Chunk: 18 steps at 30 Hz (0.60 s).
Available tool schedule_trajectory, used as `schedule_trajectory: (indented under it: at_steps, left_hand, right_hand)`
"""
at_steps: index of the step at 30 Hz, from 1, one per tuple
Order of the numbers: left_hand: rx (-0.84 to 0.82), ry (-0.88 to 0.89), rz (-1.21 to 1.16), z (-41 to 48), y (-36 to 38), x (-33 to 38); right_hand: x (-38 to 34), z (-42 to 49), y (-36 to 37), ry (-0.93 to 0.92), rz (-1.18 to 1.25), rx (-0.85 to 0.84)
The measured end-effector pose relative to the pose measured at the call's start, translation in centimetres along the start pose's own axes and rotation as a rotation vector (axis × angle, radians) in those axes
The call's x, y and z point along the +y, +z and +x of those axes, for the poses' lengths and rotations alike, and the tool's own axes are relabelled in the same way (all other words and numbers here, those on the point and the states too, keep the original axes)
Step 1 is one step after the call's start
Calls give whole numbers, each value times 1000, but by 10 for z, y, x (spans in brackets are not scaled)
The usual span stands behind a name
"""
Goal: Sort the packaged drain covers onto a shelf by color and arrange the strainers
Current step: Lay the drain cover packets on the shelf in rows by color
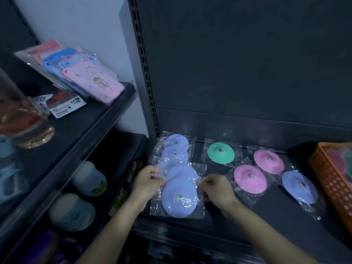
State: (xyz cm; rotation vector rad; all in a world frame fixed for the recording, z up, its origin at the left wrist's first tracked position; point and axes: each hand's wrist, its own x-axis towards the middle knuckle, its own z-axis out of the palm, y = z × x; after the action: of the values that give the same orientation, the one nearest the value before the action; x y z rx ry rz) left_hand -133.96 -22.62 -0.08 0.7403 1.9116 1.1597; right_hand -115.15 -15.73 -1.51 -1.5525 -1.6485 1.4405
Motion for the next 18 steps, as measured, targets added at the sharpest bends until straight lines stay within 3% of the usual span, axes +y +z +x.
schedule_trajectory:
  at_steps: [11,18]
  left_hand:
    - [91,-75,169,10,-32,-25]
    - [121,49,398,21,-32,-27]
  right_hand:
    - [1,-2,45,45,-89,-29]
    - [0,3,51,6,-176,32]
